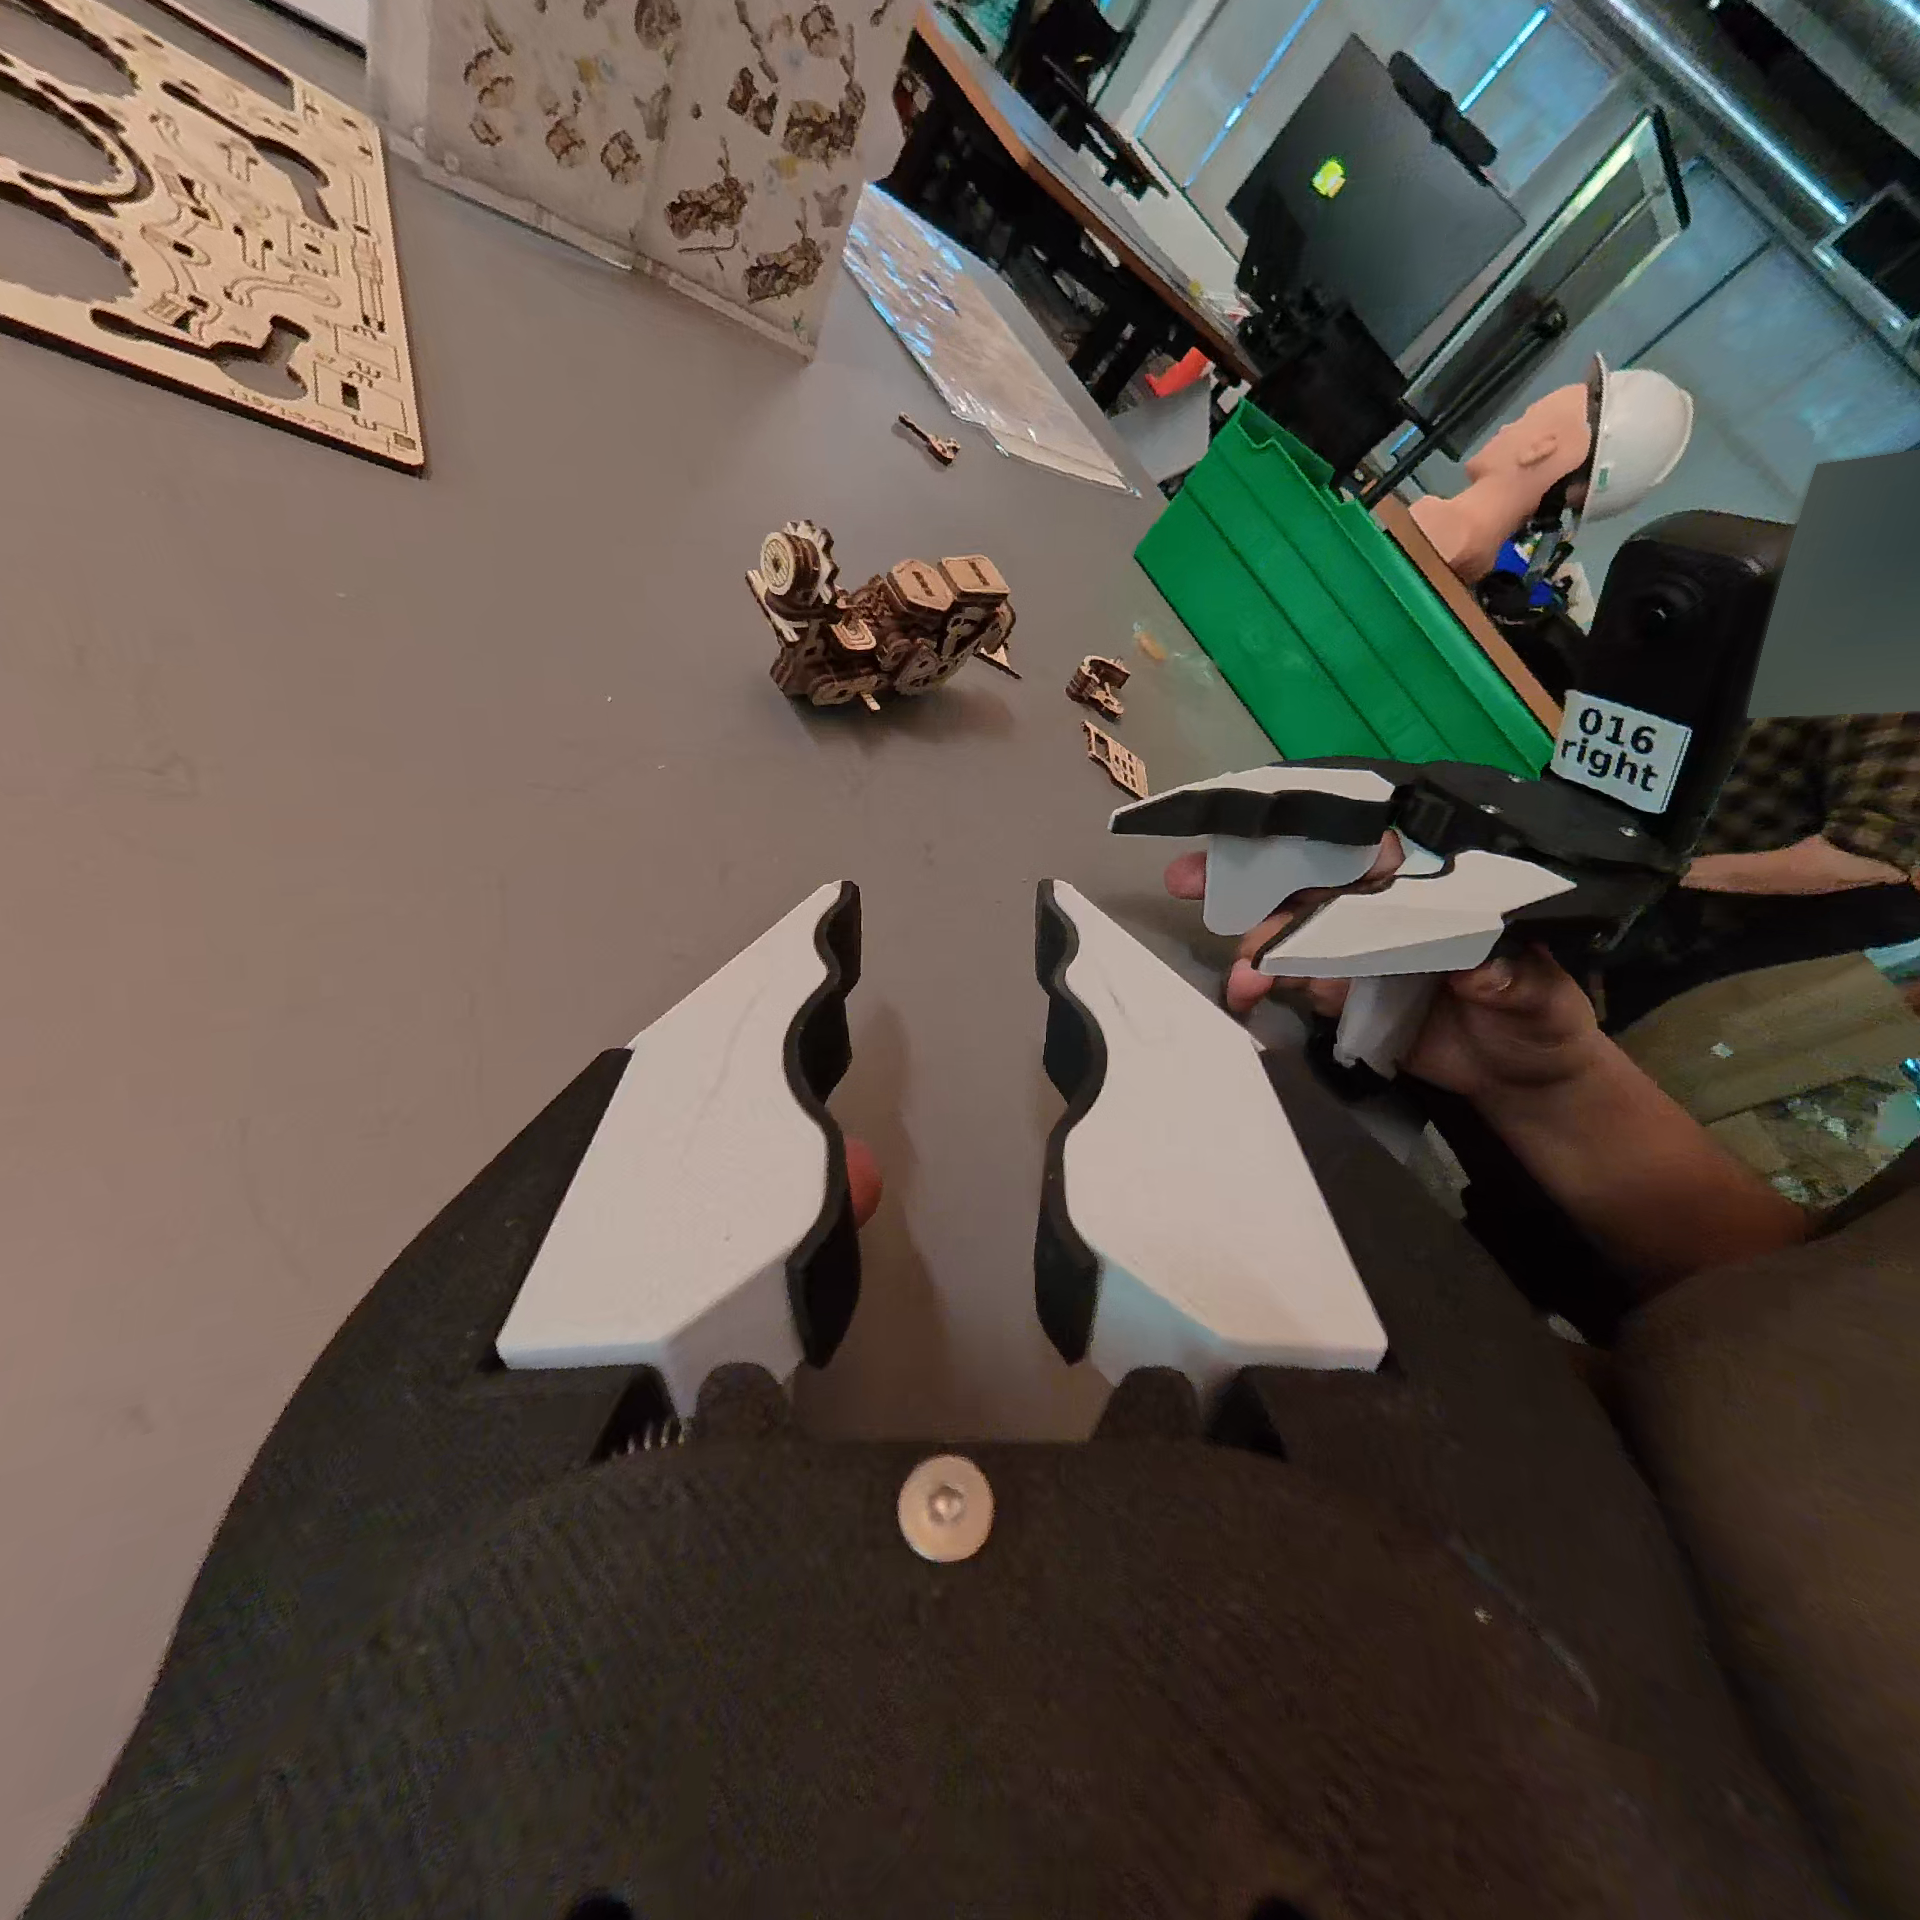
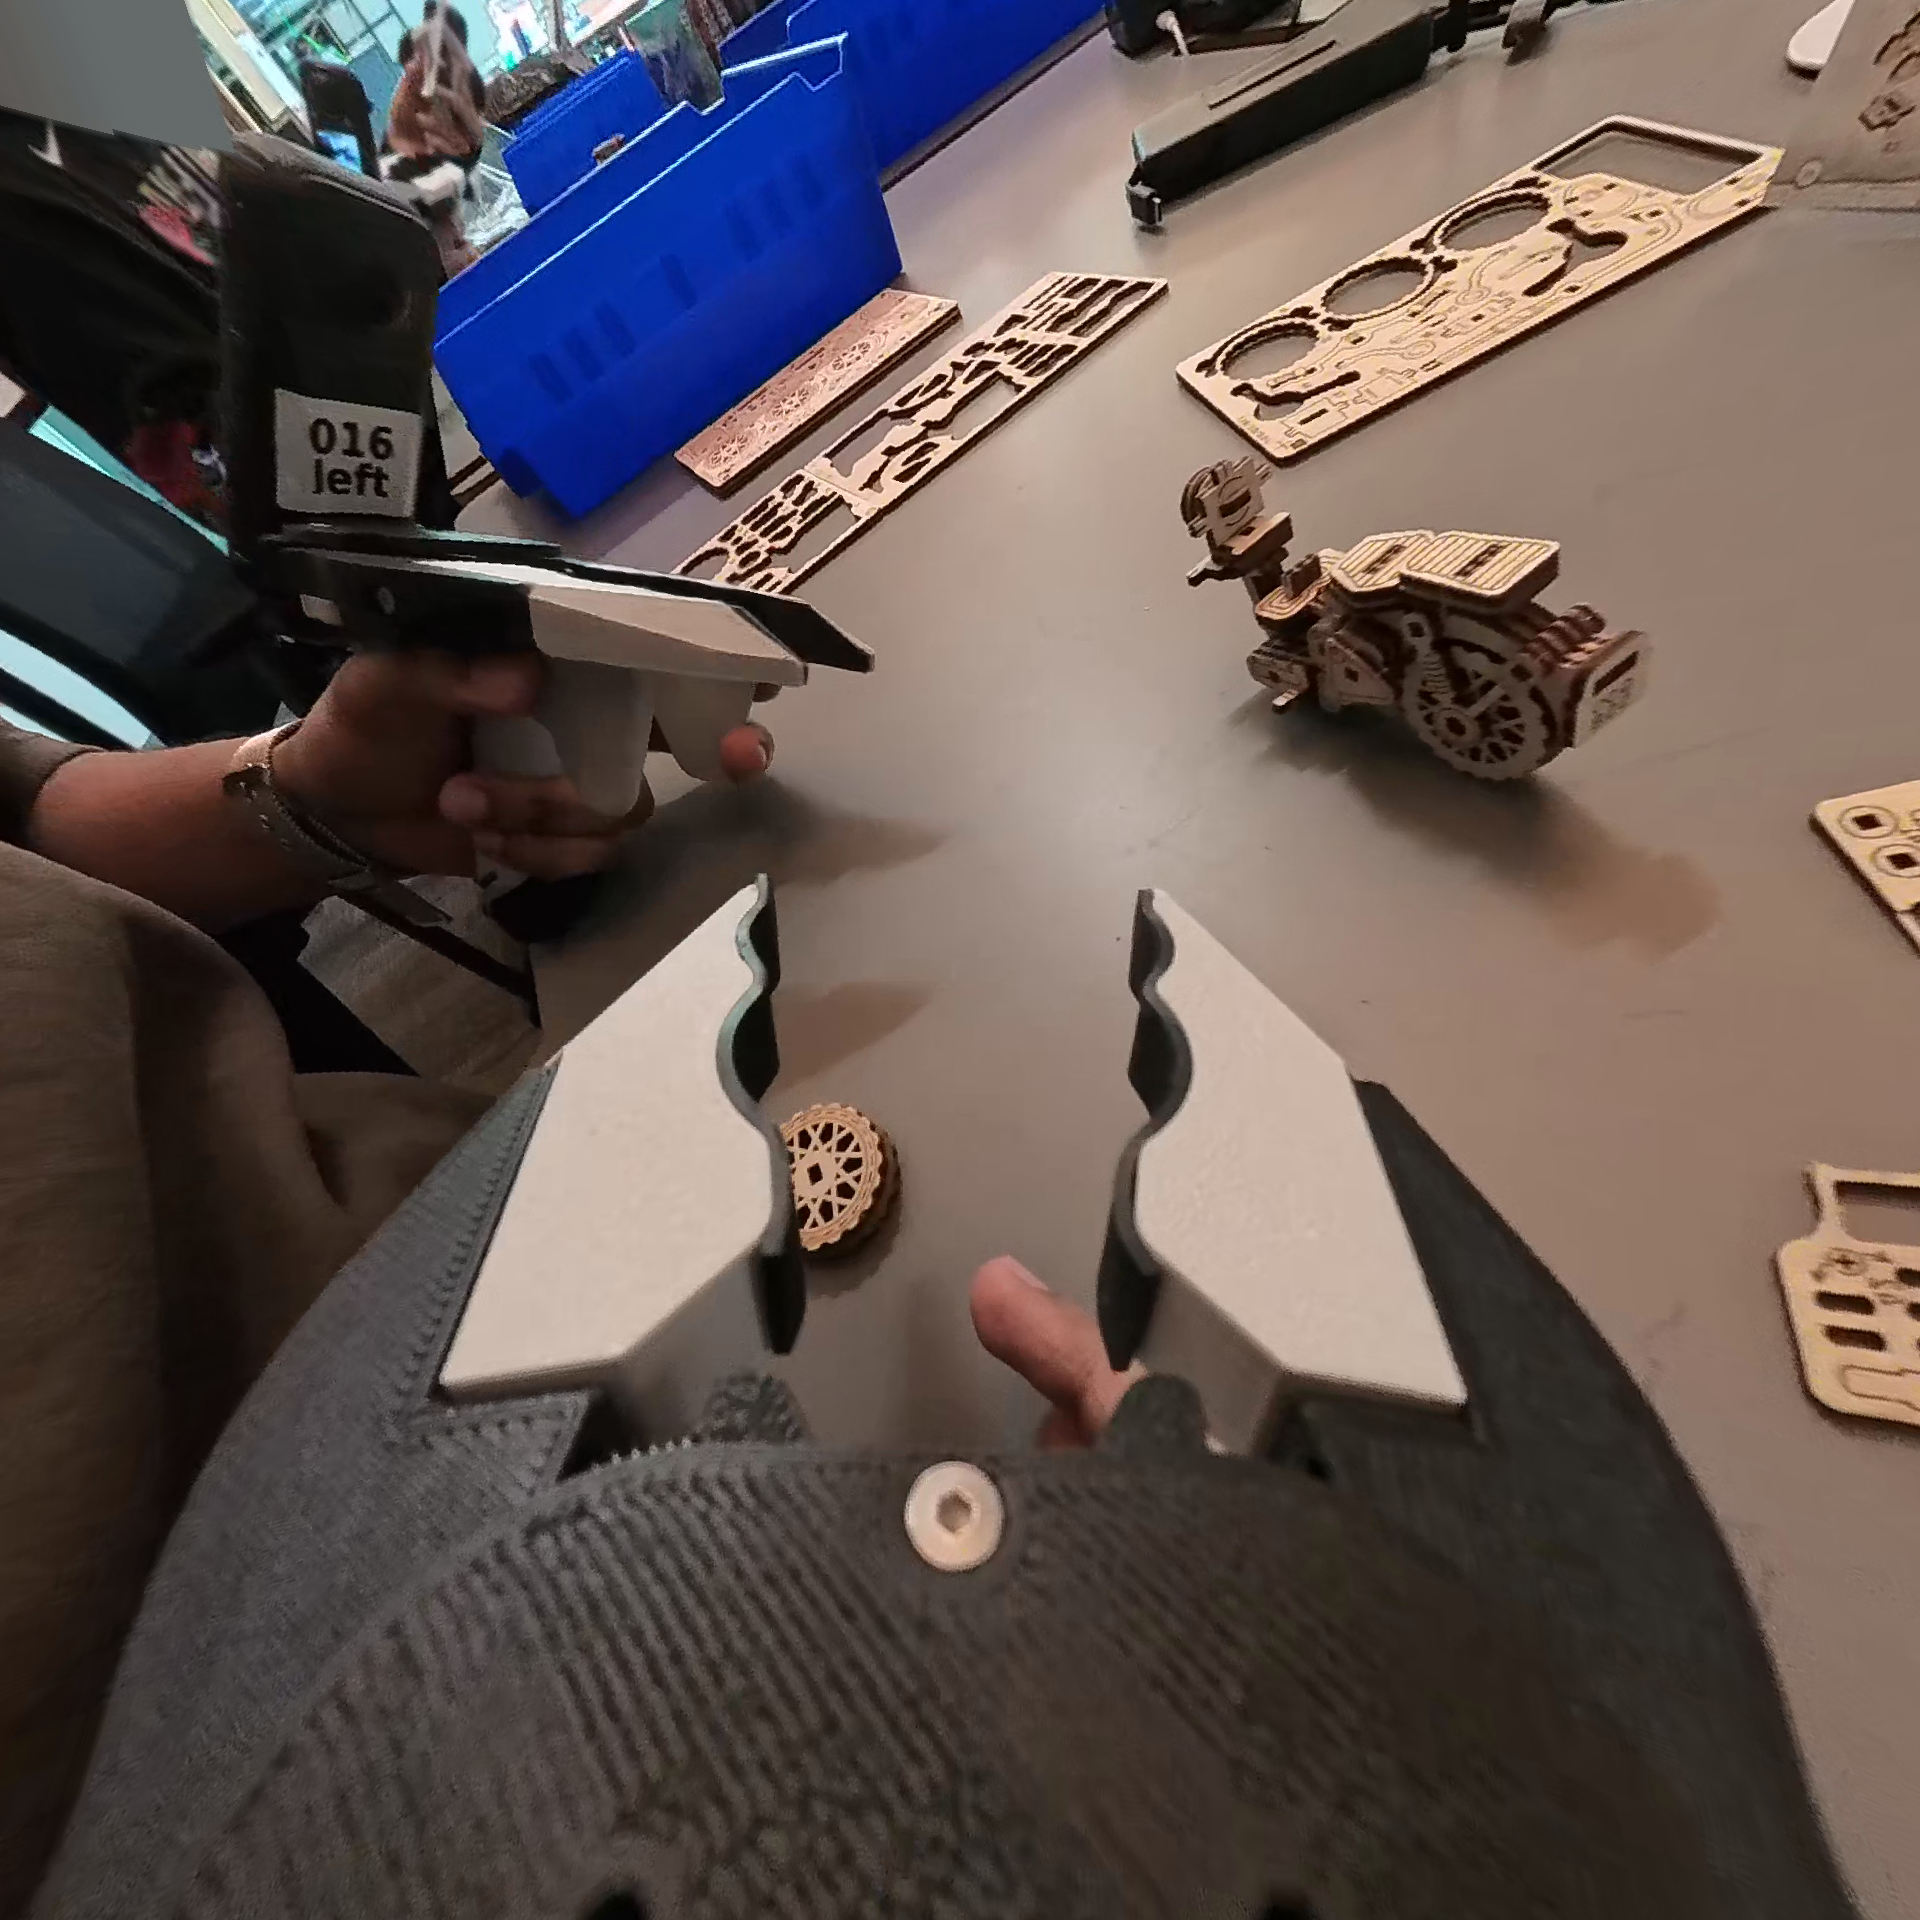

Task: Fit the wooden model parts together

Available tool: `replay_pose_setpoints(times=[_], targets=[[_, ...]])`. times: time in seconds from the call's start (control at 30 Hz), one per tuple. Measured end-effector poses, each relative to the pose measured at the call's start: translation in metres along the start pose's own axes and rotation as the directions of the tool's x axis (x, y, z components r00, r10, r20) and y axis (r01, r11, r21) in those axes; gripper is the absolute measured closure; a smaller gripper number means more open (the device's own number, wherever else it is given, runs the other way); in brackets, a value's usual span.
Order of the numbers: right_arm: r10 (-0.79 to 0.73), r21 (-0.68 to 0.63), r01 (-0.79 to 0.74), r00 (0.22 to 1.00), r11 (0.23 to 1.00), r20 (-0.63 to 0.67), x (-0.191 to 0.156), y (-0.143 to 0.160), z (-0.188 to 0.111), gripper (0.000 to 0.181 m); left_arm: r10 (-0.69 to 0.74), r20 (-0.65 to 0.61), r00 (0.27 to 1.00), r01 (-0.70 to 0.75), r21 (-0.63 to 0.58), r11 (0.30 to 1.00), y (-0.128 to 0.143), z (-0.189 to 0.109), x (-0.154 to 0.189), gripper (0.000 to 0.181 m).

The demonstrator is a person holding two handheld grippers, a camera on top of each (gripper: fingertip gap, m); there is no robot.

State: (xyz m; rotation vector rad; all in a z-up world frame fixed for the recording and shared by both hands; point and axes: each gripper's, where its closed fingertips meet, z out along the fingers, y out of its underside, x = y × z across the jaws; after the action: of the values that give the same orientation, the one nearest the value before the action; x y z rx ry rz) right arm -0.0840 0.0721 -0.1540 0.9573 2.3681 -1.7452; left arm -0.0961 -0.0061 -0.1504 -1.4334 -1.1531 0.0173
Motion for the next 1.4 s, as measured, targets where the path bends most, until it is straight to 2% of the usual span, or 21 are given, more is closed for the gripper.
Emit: replay_pose_setpoints(times=[0.77,1.17,1.23,1.4], targets=[[0.078,-0.014,-0.078,0.997,0.997,0.025,0.005,0.001,0.001,0.114,-0.091,0.019,0.996,0.092,-0.032,0.995,0.004,0.002,-0.011,0.152],[0.078,-0.022,-0.078,0.997,0.997,0.015,0.008,0.001,0.003,0.115,-0.107,-0.022,0.994,0.105,-0.055,0.993,0.005,0.004,-0.008,0.152],[0.063,-0.014,-0.064,0.998,0.998,-0.003,0.01,0.0,0.002,0.117,-0.099,-0.024,0.995,0.098,-0.057,0.994,0.005,0.004,-0.008,0.151],[-0.085,0.038,0.091,0.986,0.995,-0.145,0.024,-0.013,-0.004,0.126,-0.089,-0.027,0.996,0.087,-0.066,0.994,0.005,0.006,-0.007,0.15]])
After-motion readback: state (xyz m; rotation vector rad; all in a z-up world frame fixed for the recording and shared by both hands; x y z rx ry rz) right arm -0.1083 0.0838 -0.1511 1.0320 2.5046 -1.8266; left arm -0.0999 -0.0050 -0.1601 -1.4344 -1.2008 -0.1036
